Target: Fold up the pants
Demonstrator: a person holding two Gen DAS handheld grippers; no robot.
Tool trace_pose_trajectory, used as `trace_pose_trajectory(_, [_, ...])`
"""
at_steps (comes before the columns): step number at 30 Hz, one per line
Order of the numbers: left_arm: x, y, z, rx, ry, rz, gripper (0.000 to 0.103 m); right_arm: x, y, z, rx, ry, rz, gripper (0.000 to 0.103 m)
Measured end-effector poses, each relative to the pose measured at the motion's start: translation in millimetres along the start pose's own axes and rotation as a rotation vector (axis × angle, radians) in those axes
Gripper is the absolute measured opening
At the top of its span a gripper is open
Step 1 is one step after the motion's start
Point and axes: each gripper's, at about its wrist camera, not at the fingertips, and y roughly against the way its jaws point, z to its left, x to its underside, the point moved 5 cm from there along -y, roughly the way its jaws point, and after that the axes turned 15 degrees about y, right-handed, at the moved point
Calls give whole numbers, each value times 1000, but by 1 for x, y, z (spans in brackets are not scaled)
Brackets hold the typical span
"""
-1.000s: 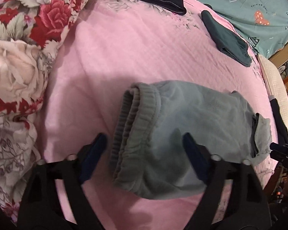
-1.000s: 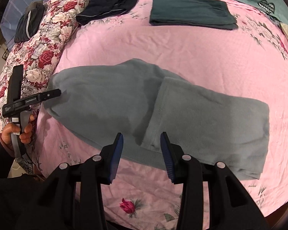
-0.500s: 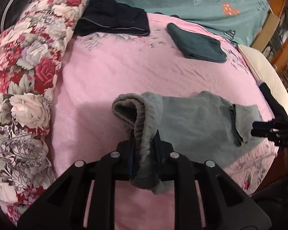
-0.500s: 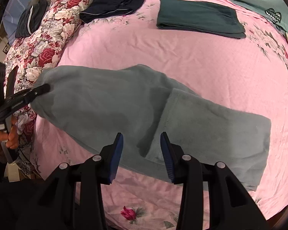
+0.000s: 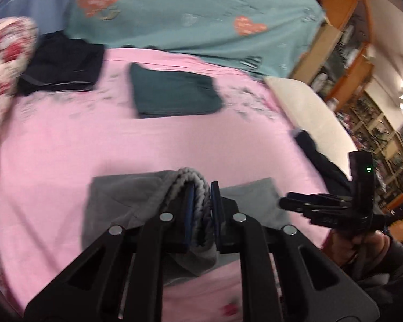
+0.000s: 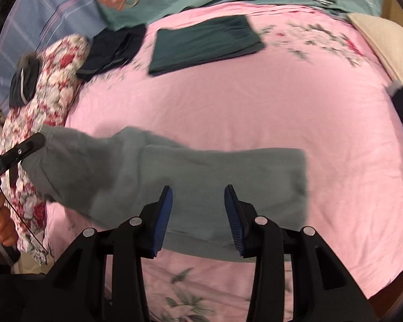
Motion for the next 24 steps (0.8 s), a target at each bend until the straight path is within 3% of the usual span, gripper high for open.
trace_pose_trajectory(3, [25, -61, -76, 50, -79, 73, 12, 11, 18, -37, 18, -56, -36, 41])
trace_pose_trajectory(10, [68, -167, -173, 29, -199, 197, 15, 49, 51, -116, 66, -135, -64, 41])
trace_pose_trajectory(12, [80, -179, -183, 4, -206, 249, 54, 62, 56, -135, 73, -166, -66, 41])
trace_pose_trajectory(13, [82, -175, -187, -22, -206, 242, 59, 68, 56, -143, 67, -184, -63, 41])
trace_pose_trajectory(15, [80, -150, -193, 24, -221, 197, 74, 77, 58, -152, 46, -205, -63, 41])
trace_pose_trajectory(18, [53, -90, -169, -24, -165, 53, 91, 80, 59, -155, 5, -198, -77, 41])
trace_pose_trajectory(21, [24, -43, -105, -212, -62, -82, 94, 75, 58, -144, -80, -172, -103, 41])
trace_pose_trajectory(24, [17, -21, -44, -357, 39, -80, 94, 63, 52, -117, -198, -118, -128, 41])
